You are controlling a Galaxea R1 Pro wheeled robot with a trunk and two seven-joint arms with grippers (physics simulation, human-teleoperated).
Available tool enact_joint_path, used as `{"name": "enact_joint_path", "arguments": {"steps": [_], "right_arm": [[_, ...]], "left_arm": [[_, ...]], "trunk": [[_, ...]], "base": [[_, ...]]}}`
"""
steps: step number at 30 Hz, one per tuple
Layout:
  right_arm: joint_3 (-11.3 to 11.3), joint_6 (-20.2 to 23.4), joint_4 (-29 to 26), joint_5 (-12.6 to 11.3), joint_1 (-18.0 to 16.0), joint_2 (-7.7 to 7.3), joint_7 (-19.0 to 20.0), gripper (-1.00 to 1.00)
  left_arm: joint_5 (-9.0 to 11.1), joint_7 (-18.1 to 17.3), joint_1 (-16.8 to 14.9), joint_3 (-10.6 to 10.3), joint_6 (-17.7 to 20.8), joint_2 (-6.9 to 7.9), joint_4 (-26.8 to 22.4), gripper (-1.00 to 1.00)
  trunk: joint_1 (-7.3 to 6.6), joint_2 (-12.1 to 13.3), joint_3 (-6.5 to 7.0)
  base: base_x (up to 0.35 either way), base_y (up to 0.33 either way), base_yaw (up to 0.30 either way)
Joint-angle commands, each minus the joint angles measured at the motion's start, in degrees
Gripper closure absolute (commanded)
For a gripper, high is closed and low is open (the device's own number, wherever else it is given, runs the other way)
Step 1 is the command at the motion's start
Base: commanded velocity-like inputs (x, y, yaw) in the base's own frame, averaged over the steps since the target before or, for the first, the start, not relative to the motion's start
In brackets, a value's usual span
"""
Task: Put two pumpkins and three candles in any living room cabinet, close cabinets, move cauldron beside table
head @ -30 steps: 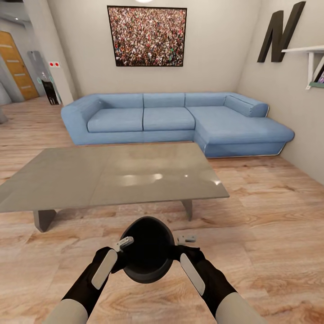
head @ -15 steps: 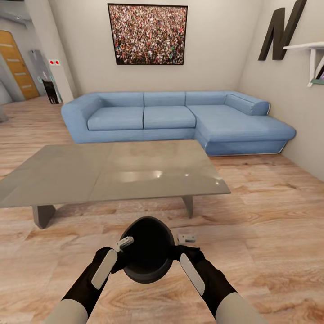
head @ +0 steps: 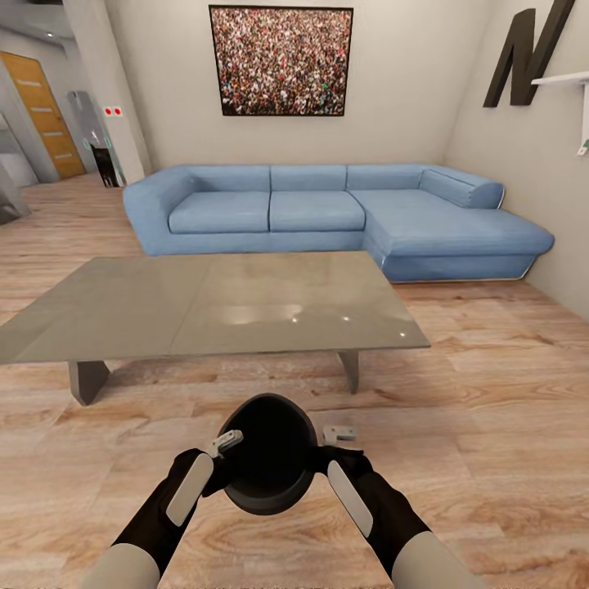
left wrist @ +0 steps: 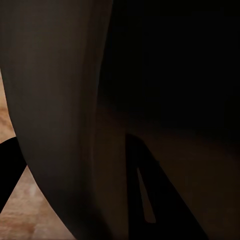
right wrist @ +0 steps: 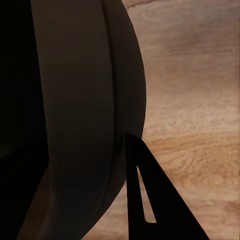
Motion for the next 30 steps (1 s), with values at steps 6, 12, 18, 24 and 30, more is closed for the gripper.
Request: {"name": "enact_joint_path", "arguments": {"steps": [6,12,18,24,30], "right_arm": [[0.61,-0.29,-2.20,-2.36,-0.09,-0.08,1.01,1.00],[0.61,-0.29,-2.20,-2.36,-0.12,-0.08,1.01,1.00],[0.61,-0.29,-2.20,-2.36,-0.11,-0.08,1.02,1.00],[0.61,-0.29,-2.20,-2.36,-0.12,-0.08,1.01,1.00],[0.61,-0.29,-2.20,-2.36,-0.12,-0.08,1.01,1.00]], "left_arm": [[-0.68,0.83,-0.02,-0.62,1.88,1.59,-0.05,1.00],[-0.66,0.83,-0.02,-0.62,1.88,1.58,-0.05,1.00],[-0.66,0.83,-0.02,-0.62,1.88,1.52,-0.05,1.00],[-0.67,0.83,-0.02,-0.62,1.88,1.59,-0.05,1.00],[-0.63,0.83,-0.02,-0.62,1.88,1.58,-0.05,1.00]], "trunk": [[1.31,-2.45,-1.13],[1.31,-2.45,-1.13],[1.31,-2.45,-1.13],[1.31,-2.45,-1.13],[1.31,-2.45,-1.13]], "base": [[0.000,0.000,0.000],[0.000,0.000,0.000],[0.009,0.000,0.000],[0.185,0.000,0.000],[0.216,0.000,0.000]]}}
